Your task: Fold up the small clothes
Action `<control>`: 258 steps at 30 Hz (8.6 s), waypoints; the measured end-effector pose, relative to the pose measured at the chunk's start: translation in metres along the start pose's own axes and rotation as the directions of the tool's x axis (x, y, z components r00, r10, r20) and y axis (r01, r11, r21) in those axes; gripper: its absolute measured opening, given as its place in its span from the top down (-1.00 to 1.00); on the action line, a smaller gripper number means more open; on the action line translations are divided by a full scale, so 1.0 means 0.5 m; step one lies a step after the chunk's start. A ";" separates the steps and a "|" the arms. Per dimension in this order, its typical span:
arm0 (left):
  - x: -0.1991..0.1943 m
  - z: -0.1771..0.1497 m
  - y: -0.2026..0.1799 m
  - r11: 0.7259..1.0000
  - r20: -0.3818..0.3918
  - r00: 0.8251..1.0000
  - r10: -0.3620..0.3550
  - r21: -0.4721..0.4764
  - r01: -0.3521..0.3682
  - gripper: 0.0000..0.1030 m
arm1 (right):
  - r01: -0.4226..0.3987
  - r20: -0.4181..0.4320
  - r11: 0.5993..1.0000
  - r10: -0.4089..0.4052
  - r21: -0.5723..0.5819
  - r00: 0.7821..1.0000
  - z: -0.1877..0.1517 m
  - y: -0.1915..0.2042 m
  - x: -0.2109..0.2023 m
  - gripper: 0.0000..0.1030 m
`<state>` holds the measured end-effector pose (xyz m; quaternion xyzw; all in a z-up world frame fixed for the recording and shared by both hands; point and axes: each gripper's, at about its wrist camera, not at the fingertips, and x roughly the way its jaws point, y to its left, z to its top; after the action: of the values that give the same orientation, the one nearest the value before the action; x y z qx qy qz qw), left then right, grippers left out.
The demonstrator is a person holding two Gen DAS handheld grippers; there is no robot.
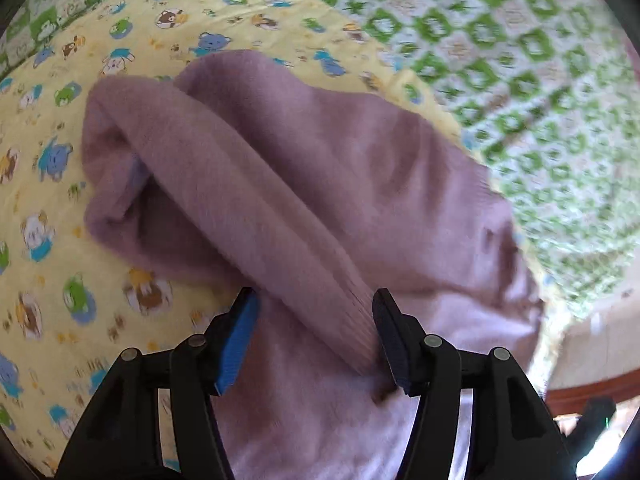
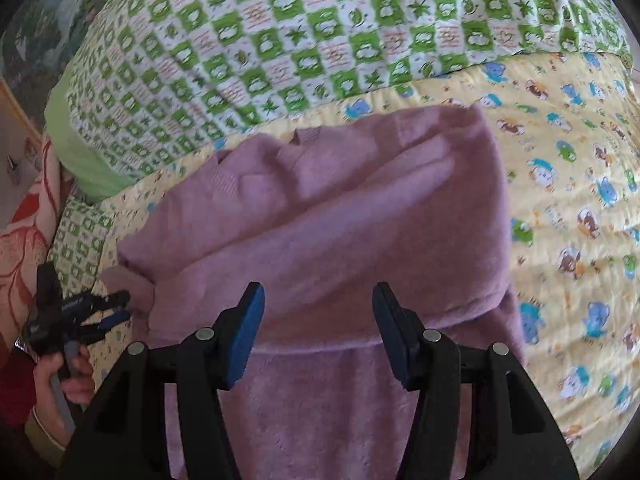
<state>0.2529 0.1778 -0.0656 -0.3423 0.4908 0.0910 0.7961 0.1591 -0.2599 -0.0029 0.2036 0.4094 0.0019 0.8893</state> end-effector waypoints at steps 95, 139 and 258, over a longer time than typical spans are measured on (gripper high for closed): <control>-0.110 -0.088 0.006 0.963 0.170 0.979 0.113 0.225 -0.150 -0.11 | 0.015 -0.041 0.999 -0.013 0.045 0.999 0.039 -0.153 -0.035 0.92; -0.098 -0.237 -0.024 0.977 -0.079 0.997 0.007 0.214 0.010 -0.28 | 0.007 -0.062 0.992 0.001 0.129 0.998 -0.087 -0.120 -0.062 -0.02; -0.245 -0.550 0.211 0.947 -0.237 0.971 0.008 0.313 0.069 -0.45 | 0.023 -0.098 0.967 0.003 0.253 0.995 -0.498 -0.173 -0.277 0.16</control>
<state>-0.0570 0.1060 -0.0884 -0.2250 0.5845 -0.0431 0.7783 -0.1288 -0.2732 -0.0785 0.3132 0.4504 -0.0450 0.8349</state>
